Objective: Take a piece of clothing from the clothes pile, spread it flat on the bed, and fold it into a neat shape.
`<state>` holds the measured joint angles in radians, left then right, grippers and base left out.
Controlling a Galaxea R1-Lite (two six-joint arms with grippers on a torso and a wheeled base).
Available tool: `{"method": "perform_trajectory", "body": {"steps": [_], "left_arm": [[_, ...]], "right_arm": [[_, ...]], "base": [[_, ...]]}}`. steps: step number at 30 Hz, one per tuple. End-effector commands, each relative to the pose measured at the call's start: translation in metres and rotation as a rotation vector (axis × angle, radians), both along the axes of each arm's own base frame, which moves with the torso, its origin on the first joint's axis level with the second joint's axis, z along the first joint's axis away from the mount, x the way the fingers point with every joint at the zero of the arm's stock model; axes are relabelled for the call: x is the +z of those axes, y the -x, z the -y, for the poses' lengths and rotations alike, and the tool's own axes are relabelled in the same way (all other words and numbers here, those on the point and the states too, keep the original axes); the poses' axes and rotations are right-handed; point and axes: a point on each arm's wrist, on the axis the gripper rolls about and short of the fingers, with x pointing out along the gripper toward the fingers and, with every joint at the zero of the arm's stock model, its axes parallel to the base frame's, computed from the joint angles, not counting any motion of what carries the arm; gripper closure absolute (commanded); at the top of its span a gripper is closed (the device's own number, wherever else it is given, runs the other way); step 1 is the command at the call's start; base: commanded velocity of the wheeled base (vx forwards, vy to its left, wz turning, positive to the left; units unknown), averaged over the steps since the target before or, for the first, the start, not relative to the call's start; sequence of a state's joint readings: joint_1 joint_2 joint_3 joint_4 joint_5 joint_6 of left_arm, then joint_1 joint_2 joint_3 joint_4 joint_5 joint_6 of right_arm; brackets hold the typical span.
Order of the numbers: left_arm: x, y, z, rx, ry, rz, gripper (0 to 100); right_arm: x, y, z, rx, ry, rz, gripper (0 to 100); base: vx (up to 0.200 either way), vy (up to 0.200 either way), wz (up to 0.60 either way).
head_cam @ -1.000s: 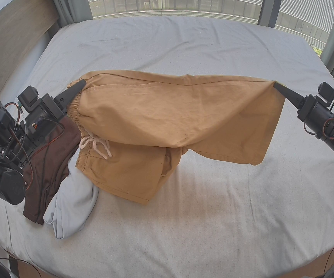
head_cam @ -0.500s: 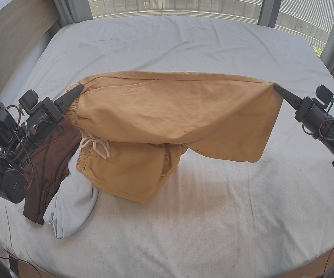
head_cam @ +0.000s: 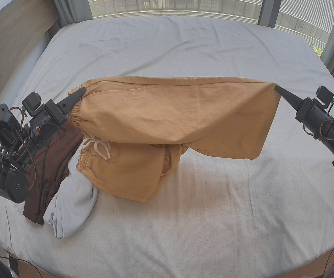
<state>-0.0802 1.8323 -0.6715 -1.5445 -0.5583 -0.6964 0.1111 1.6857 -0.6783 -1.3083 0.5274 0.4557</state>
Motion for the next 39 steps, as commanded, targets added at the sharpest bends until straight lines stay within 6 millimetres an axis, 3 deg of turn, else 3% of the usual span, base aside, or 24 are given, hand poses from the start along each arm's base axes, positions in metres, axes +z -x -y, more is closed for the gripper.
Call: {"method": "perform_trajectory", "body": {"steps": [1, 9, 20, 25, 39], "left_arm": [[-0.001, 0.0, 0.002, -0.007, 0.0, -0.002, 100], [0.0, -0.009, 0.022, -0.057, 0.0, 0.015, 100], [0.003, -0.061, 0.029, 0.025, 0.043, 0.102, 100], [0.002, -0.071, 0.031, 0.031, 0.051, 0.113, 100], [-0.009, -0.121, 0.05, 0.08, 0.107, 0.184, 100]], "right_arm": [[-0.002, -0.001, -0.001, 0.003, 0.001, -0.008, 100], [-0.013, -0.009, -0.001, 0.0, 0.005, -0.041, 100], [-0.032, -0.049, 0.002, -0.026, -0.008, -0.043, 100], [-0.03, -0.064, 0.002, -0.025, -0.037, -0.032, 100], [-0.028, -0.105, 0.002, -0.017, -0.074, -0.006, 100]], "base": [[0.0, 0.0, 0.0], [0.0, 0.0, 0.0], [0.0, 0.0, 0.0], [0.0, 0.0, 0.0], [0.0, 0.0, 0.0]]}}
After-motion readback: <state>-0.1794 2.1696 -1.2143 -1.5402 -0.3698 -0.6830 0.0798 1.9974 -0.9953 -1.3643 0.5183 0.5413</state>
